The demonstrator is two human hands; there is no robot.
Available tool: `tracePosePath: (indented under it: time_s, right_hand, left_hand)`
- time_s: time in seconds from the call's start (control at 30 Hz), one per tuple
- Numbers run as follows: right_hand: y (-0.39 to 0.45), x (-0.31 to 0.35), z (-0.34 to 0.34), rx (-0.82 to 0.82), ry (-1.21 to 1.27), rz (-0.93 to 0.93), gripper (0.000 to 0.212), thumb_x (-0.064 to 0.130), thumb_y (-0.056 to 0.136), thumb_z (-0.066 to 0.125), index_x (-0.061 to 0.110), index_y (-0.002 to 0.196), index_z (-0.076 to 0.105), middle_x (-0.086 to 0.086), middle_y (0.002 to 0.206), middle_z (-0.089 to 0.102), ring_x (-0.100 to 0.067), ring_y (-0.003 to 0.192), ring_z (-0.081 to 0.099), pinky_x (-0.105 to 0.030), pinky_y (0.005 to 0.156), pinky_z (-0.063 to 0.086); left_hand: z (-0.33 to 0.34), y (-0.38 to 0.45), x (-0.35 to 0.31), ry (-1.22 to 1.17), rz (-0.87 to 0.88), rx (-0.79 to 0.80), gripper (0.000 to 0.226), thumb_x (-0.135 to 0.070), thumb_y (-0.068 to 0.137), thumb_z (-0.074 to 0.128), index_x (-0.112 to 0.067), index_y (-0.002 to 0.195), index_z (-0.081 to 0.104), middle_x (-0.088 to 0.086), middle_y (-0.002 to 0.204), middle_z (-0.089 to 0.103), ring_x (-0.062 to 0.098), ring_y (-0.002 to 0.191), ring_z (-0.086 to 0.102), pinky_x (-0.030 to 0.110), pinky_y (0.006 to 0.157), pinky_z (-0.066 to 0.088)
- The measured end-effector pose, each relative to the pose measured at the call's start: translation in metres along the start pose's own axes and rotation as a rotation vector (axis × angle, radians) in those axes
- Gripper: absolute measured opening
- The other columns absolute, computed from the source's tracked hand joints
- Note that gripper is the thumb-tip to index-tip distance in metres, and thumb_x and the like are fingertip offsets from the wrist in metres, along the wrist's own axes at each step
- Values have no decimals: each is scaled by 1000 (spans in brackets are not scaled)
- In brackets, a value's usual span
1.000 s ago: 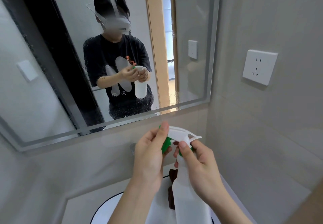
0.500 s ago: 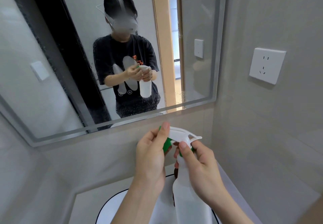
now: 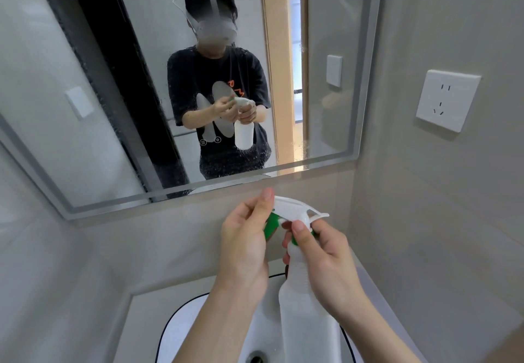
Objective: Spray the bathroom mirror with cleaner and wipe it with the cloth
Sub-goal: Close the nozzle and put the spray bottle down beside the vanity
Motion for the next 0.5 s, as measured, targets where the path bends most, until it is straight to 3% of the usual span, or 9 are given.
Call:
tracePosePath:
  time_s: [0.07,0.13,0.2,0.33,0.5]
  right_hand:
    - [0,0,-3,8,19,12,38,37,91,55,0,85,64,-6,68,62,-25,60,55,-42,62,45]
    - [0,1,-6,11,57,40,40,37,90,56,-2,83,62,-8,66,62,-25,58,55,-43,62,44]
    - [0,2,-7,10,72,44,43,39,90,57,-4,82,59,-9,64,62,-25,57,56,-43,62,44]
    - [-1,4,-7,31,-13,-10,41,43,90,57,4,81,63,-5,68,61,-24,63,53,-50,64,47]
    - [-3,2,-11,48,7,8,35,38,91,55,7,78,65,-3,68,64,-25,64,55,-42,66,45]
  left_hand:
    - [-2,-3,1,-33,-10,26,22,-21,91,60,-4,103,69,16,87,66,27,64,57,31,45,41]
    - [-2,-7,2,-115,2,59,26,-17,94,52,-10,113,69,7,90,70,23,73,62,35,59,45]
    - [0,-10,1,-139,12,61,27,-28,90,55,-7,102,67,5,81,70,19,70,64,37,69,46]
    - [9,-9,5,4,-14,-67,52,-43,85,69,7,98,63,19,78,66,28,63,59,32,48,45]
    - [8,-12,7,5,35,-95,27,-28,88,68,-2,87,63,22,74,62,28,54,51,28,39,37]
Point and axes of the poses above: each hand's wrist, its own y-axis towards the middle knuckle, its own z-axis out of the palm, x = y × z, the point moved 1 cm from there along y, towards the middle knuckle
